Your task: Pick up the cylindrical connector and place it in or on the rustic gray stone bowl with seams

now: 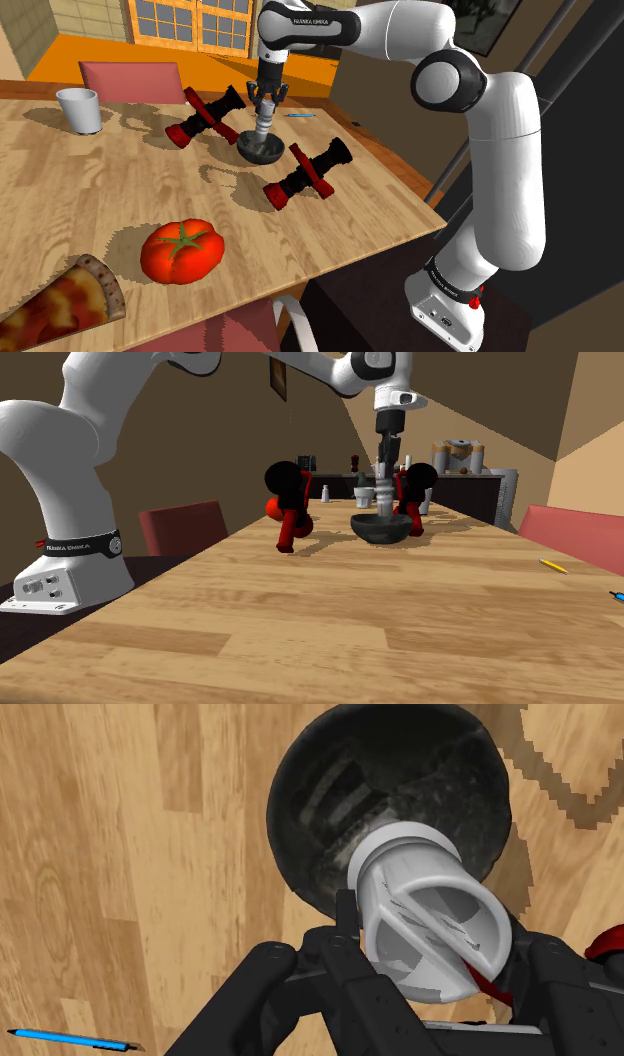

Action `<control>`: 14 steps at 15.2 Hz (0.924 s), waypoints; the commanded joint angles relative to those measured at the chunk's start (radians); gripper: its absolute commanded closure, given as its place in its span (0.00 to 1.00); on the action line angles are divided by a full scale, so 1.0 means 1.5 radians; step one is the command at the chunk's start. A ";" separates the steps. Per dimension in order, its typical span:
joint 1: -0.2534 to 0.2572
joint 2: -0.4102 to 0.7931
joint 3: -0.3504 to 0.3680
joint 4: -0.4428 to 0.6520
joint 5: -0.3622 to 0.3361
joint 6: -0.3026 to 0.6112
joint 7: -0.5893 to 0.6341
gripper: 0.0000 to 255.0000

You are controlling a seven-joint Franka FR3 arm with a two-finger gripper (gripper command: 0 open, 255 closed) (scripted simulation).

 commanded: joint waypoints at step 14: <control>0.000 0.001 0.000 0.018 0.000 -0.016 0.000 0.00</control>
